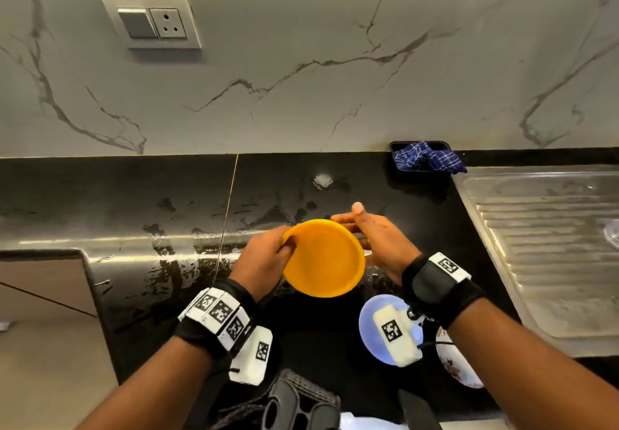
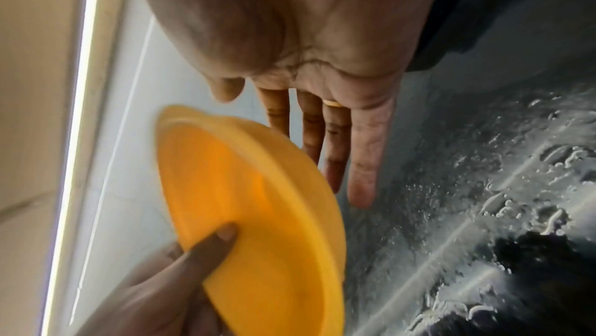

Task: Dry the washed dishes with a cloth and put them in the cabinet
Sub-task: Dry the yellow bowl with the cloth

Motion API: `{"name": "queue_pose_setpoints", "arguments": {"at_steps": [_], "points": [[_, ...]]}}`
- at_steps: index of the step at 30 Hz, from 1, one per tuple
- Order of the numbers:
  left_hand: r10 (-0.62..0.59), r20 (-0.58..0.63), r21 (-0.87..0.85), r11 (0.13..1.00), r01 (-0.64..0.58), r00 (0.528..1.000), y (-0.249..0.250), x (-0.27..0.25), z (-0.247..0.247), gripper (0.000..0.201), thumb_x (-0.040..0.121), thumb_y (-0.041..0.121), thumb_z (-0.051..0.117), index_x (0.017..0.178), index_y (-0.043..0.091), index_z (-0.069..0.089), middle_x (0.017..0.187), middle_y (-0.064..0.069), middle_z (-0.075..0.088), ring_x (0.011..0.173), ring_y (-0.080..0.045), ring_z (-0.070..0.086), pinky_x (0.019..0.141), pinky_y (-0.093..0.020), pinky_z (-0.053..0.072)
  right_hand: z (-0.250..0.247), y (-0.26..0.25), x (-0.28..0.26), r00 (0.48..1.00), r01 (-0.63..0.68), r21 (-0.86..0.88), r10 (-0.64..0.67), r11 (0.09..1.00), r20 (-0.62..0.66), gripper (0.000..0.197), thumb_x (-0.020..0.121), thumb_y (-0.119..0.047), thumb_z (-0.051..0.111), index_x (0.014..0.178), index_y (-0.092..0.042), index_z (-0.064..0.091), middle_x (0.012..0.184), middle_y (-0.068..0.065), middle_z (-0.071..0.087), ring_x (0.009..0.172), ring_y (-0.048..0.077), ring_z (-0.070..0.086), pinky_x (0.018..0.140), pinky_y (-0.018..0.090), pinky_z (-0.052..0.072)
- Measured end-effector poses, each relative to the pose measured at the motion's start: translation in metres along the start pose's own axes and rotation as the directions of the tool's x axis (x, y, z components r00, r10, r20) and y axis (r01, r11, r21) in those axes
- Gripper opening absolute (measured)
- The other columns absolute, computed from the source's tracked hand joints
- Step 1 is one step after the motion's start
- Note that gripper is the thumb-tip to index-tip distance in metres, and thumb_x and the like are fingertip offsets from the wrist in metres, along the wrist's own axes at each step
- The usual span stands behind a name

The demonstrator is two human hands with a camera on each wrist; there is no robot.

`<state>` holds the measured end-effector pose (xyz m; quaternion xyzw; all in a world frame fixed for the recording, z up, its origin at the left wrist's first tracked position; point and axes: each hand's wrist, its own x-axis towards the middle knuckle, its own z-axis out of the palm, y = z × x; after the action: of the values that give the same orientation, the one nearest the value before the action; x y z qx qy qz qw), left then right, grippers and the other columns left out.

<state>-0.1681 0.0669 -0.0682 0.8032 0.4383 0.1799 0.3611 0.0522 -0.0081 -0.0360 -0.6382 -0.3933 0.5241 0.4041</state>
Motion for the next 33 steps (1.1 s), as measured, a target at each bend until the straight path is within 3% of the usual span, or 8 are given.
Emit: {"name": "queue_pose_setpoints", "arguments": {"at_steps": [5, 9, 12, 16, 20, 24, 29, 33], "points": [[-0.239, 0.16, -0.457, 0.842, 0.286, 0.958, 0.019, 0.014, 0.01, 0.037, 0.091, 0.044, 0.057, 0.113, 0.016, 0.067, 0.107, -0.017, 0.072, 0.095, -0.04, 0.067, 0.084, -0.056, 0.056, -0.017, 0.002, 0.008, 0.993, 0.109, 0.022, -0.108, 0.994, -0.045, 0.032, 0.104, -0.039, 0.041, 0.121, -0.024, 0.063, 0.115, 0.005, 0.069, 0.102, 0.028, 0.067, 0.074, 0.041, 0.056], [-0.278, 0.354, -0.76, 0.47, 0.448, 0.893, 0.037, 0.021, 0.018, 0.087, 0.073, 0.089, 0.043, 0.135, 0.029, 0.057, 0.101, -0.003, 0.075, 0.095, -0.024, 0.073, 0.087, -0.05, 0.056, -0.036, -0.001, 0.021, 0.993, 0.108, 0.098, -0.102, 0.989, -0.064, 0.027, 0.107, -0.028, 0.04, 0.117, -0.017, 0.063, 0.102, 0.007, 0.067, 0.084, 0.021, 0.066, 0.057, 0.028, 0.055], [-0.227, 0.455, -0.864, 0.121, 0.489, 0.861, 0.054, 0.031, 0.025, 0.086, 0.079, 0.085, 0.033, 0.137, 0.026, 0.056, 0.13, -0.02, 0.067, 0.116, -0.045, 0.065, 0.094, -0.067, 0.051, -0.045, -0.004, 0.033, 0.996, 0.095, 0.129, -0.094, 0.987, -0.012, 0.028, 0.107, -0.027, 0.041, 0.118, -0.016, 0.063, 0.101, 0.007, 0.067, 0.08, 0.017, 0.066, 0.057, 0.027, 0.054], [-0.232, 0.43, -0.903, -0.096, 0.419, 0.873, 0.069, 0.05, 0.035, 0.079, 0.083, 0.077, 0.035, 0.13, 0.018, 0.059, 0.123, -0.027, 0.068, 0.104, -0.049, 0.069, 0.081, -0.061, 0.057, -0.07, -0.003, 0.062, 0.982, 0.185, -0.075, -0.182, 0.98, 0.046, 0.046, 0.095, -0.06, 0.047, 0.106, -0.022, 0.07, 0.094, -0.008, 0.069, 0.086, 0.007, 0.063, 0.077, 0.029, 0.05], [-0.276, 0.4, -0.916, -0.136, 0.377, 0.874, 0.062, 0.064, 0.043, 0.071, 0.082, 0.071, 0.041, 0.127, 0.02, 0.061, 0.121, -0.026, 0.069, 0.1, -0.049, 0.07, 0.077, -0.064, 0.058, -0.131, -0.01, 0.104, 0.949, 0.196, -0.415, -0.279, 0.888, -0.147, 0.041, 0.098, -0.046, 0.054, 0.124, -0.018, 0.067, 0.122, -0.003, 0.068, 0.115, 0.012, 0.061, 0.104, 0.035, 0.047], [-0.276, 0.389, -0.921, -0.109, 0.374, 0.879, 0.057, 0.069, 0.048, 0.081, 0.06, 0.075, 0.077, 0.12, 0.022, 0.07, 0.126, -0.026, 0.067, 0.107, -0.053, 0.066, 0.079, -0.069, 0.056, -0.216, -0.01, 0.155, 0.857, -0.075, -0.872, -0.415, 0.485, -0.305, 0.036, 0.092, -0.033, 0.064, 0.127, -0.023, 0.064, 0.13, 0.008, 0.061, 0.118, 0.033, 0.057, 0.098, 0.04, 0.046], [-0.326, 0.383, -0.923, -0.176, 0.342, 0.864, 0.06, 0.072, 0.05, 0.078, 0.08, 0.077, 0.045, 0.13, 0.019, 0.062, 0.126, -0.026, 0.067, 0.106, -0.052, 0.067, 0.077, -0.066, 0.057, -0.256, 0.006, 0.196, 0.956, -0.191, -0.958, -0.182, 0.215, -0.232, 0.051, 0.088, -0.04, 0.067, 0.137, -0.028, 0.056, 0.136, 0.013, 0.056, 0.124, 0.036, 0.053, 0.102, 0.045, 0.047], [-0.263, 0.395, -0.917, -0.17, 0.361, 0.88, 0.06, 0.07, 0.051, 0.095, 0.053, 0.074, 0.083, 0.129, 0.02, 0.068, 0.135, -0.026, 0.062, 0.117, -0.055, 0.06, 0.08, -0.065, 0.056, -0.261, 0.009, 0.208, 0.949, -0.225, -0.953, -0.179, 0.201, -0.261, 0.045, 0.084, -0.03, 0.071, 0.128, -0.023, 0.064, 0.127, 0.016, 0.061, 0.116, 0.04, 0.058, 0.097, 0.046, 0.051]]}}
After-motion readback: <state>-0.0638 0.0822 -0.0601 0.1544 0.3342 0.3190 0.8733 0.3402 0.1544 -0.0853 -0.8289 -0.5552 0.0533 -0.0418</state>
